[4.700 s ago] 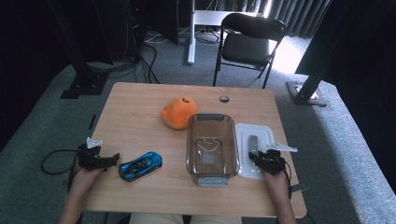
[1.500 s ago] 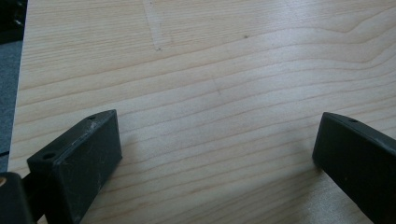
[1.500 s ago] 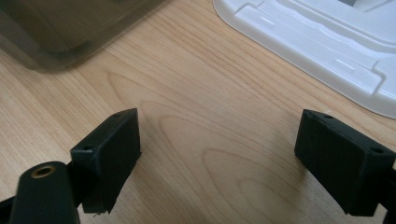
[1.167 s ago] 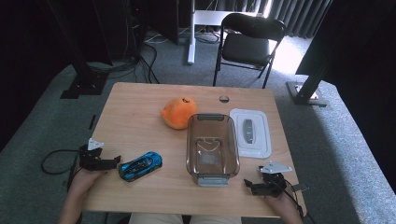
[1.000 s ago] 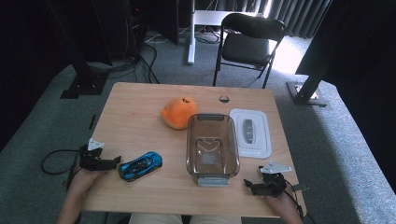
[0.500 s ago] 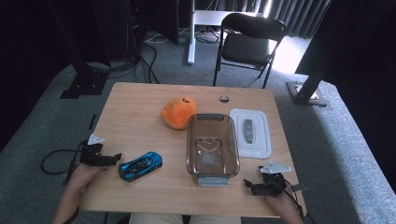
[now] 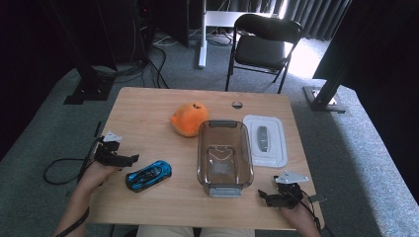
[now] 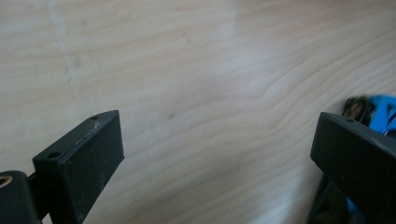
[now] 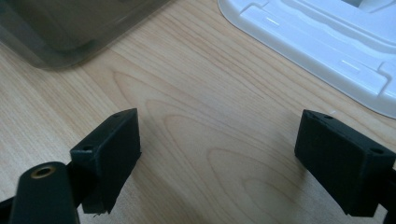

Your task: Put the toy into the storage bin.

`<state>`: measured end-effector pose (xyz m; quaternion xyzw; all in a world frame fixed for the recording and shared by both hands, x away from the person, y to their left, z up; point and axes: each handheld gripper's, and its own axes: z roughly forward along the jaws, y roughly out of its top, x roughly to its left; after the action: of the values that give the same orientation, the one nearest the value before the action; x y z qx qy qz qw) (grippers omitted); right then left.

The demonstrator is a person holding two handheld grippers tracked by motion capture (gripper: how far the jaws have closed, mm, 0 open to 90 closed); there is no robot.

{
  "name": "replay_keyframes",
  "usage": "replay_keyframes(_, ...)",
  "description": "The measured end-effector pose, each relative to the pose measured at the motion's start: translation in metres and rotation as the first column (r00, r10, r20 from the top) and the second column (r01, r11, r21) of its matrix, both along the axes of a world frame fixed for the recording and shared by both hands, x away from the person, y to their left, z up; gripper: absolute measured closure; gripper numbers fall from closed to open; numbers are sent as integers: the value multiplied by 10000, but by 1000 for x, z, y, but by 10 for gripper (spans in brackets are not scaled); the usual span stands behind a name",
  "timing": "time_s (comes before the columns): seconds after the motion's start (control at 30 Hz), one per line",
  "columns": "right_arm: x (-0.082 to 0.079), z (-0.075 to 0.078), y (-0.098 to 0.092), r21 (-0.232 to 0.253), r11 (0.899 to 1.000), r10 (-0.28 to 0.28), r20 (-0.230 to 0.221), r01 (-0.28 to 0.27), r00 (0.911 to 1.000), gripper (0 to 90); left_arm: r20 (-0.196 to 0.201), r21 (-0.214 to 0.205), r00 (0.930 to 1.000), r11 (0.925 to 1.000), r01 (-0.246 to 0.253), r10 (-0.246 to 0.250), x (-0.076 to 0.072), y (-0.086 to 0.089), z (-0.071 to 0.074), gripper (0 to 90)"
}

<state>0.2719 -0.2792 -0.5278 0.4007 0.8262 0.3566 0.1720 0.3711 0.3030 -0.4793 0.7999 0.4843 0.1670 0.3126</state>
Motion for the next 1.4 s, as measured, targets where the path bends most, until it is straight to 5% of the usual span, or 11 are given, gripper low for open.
replay_keyframes(0.47,0,0,0,-11,10000,-40,-33,40,10000,131,-124,224,9963,9961,856,-854,33,-51,20,32)
replay_keyframes(0.7,0,0,0,-11,10000,-34,-29,34,10000,131,66,-20,9930,9930,1181,-1181,46,-76,29,32)
replay_keyframes(1.4,0,0,0,-7,10000,-41,-28,41,10000,132,821,584,9774,9800,1904,-1948,88,-148,42,30)
